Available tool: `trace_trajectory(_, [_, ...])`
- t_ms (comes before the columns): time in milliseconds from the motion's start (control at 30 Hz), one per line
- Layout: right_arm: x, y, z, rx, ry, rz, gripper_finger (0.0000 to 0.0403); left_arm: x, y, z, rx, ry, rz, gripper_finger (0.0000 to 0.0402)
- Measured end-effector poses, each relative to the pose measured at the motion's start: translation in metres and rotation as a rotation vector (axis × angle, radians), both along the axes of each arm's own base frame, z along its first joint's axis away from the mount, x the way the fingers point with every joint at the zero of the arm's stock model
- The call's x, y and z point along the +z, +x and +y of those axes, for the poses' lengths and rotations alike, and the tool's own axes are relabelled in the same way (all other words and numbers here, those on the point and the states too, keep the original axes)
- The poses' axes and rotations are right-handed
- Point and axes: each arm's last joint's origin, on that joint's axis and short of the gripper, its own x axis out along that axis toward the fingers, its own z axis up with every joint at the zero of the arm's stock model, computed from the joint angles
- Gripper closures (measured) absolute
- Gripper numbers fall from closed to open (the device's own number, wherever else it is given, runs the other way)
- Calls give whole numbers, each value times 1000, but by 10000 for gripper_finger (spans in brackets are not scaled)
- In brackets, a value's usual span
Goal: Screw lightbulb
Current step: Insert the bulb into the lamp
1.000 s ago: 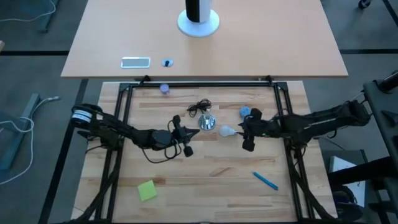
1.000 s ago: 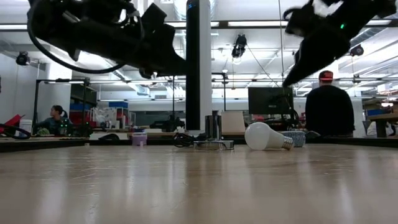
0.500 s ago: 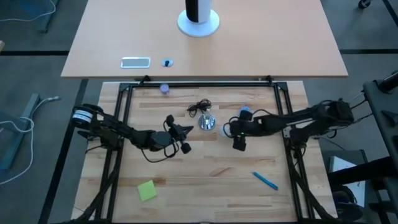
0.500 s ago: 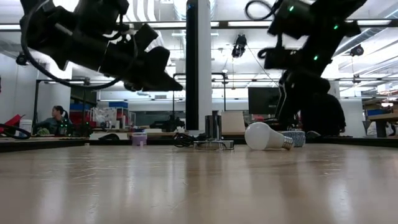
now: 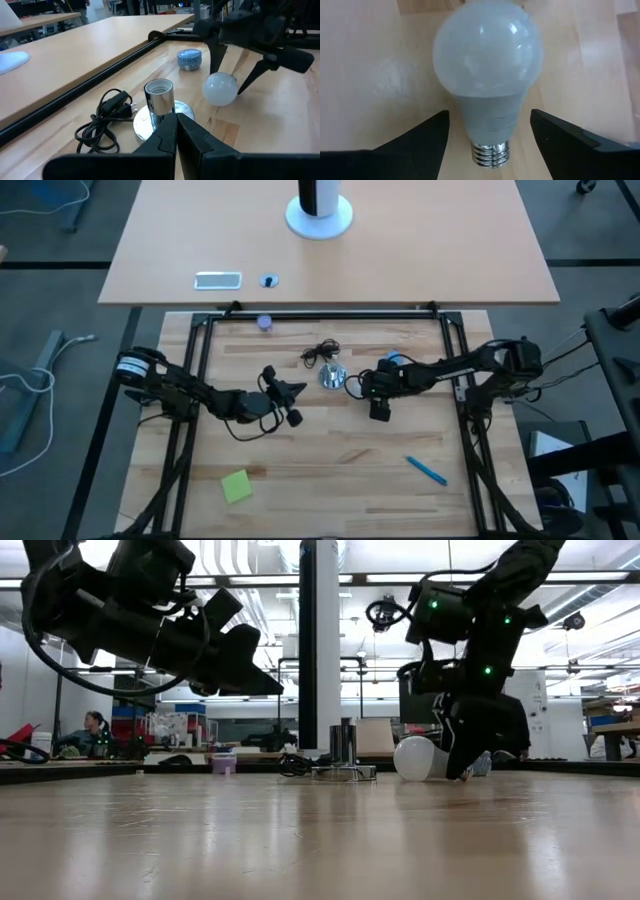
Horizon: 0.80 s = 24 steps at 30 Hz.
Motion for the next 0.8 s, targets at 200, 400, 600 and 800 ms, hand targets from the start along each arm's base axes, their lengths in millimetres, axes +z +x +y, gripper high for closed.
trace_trajectory(200, [-8, 7, -3, 18, 27, -9, 144, 0, 0, 0, 0, 2, 1, 401])
trace_trajectory(400, [-10, 8, -4, 21, 46, -12, 197, 0, 0, 0, -1, 2, 0, 401])
trace_trajectory(600, [-4, 7, -4, 21, 96, -44, 288, -3, 1, 0, -1, 3, 11, 401])
trace_trajectory(800, [12, 5, 1, 35, 144, -137, 288, -1, 1, -1, -5, -1, -11, 401])
